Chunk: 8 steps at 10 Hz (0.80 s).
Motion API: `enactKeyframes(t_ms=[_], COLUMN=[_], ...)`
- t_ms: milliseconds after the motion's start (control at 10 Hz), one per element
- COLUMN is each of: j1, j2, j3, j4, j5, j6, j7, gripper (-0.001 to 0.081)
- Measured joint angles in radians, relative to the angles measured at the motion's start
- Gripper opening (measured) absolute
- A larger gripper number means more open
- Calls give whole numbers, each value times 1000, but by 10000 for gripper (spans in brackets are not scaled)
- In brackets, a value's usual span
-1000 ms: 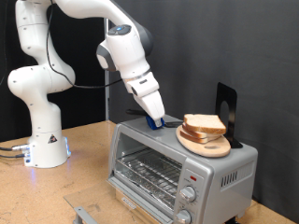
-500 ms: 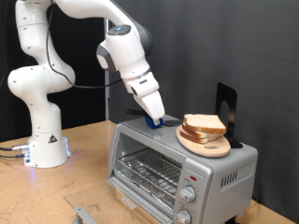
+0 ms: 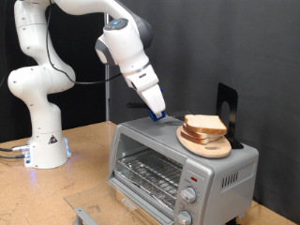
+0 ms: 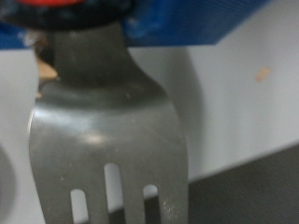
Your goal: Make a piece of toast with the oven
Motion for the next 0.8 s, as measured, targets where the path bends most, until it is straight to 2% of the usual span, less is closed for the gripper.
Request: enactKeyframes(t_ms=[200,400,500,600,800], j1=[-7,-6,-6,-7,-30], j2=[-43,-43,-51,-65,-99], j3=[-17,-18,-28,-48,-102], j4=[16,7,-2,-12,-23], j5=[-6,31,106,171,202], j6=[-84,-52,3,36,35], j7=[1,-7,-35,-59,-54], gripper=[263,263,263,263,263])
